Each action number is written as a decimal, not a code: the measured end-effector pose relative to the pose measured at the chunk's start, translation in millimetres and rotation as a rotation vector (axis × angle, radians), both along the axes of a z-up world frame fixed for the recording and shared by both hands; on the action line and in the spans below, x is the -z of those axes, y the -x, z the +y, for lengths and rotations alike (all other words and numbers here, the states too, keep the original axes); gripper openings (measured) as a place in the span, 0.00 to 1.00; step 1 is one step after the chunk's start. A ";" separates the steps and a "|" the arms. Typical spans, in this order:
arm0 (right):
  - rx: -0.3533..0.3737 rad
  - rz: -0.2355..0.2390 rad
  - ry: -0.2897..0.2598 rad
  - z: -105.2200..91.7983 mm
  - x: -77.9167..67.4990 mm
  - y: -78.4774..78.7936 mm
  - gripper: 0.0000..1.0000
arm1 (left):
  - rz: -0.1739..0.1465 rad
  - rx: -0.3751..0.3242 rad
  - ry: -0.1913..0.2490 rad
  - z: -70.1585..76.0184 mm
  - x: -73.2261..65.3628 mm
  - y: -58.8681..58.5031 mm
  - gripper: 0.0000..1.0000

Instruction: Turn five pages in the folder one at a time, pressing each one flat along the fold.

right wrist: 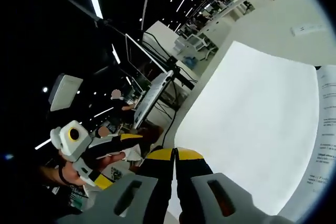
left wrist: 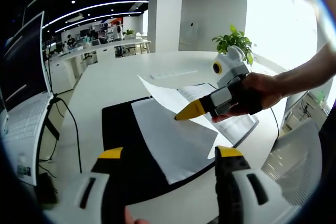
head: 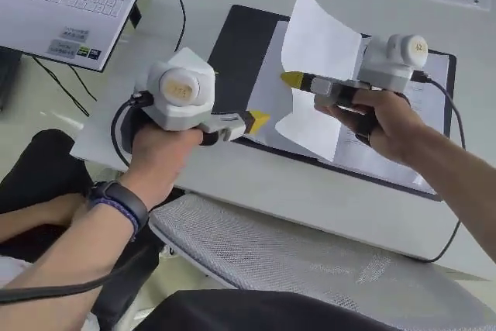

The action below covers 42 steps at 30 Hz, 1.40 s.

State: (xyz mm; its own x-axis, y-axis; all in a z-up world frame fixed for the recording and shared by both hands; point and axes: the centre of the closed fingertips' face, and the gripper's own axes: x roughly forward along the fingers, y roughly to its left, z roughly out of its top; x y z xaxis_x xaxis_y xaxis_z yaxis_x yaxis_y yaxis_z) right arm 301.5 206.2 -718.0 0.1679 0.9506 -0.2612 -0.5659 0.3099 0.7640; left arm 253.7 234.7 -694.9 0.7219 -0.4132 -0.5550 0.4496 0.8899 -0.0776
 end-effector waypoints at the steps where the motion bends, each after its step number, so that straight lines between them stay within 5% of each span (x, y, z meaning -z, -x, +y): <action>1: -0.001 0.008 0.002 1.5 3.3 0.1 0.00 | 0.001 -0.001 0.001 0.2 0.1 0.2 0.68; 9: -0.009 0.068 0.039 13.1 34.9 -2.4 0.00 | 0.008 -0.007 0.001 3.6 -0.4 1.5 0.68; 13: -0.015 0.084 0.057 12.3 63.2 -15.4 0.00 | 0.010 -0.007 0.001 4.9 -0.7 0.3 0.68; 21: -0.013 0.133 0.086 15.2 77.4 -12.5 0.00 | 0.015 -0.012 0.001 6.7 -0.5 -0.1 0.68; 33: 0.042 0.194 0.073 12.3 101.8 -30.4 0.00 | 0.030 -0.012 -0.006 6.9 5.8 3.2 0.68; 42: 0.056 0.191 0.054 16.7 98.0 -29.1 0.06 | 0.026 -0.011 -0.001 3.2 5.0 3.4 0.68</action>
State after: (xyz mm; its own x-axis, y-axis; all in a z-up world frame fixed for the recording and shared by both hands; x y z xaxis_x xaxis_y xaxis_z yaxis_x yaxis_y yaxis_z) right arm 330.6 222.8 -816.0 0.1625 0.9248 -0.3441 -0.3935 0.3805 0.8369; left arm 250.3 237.9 -700.0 0.7117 -0.4046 -0.5742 0.4378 0.8948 -0.0879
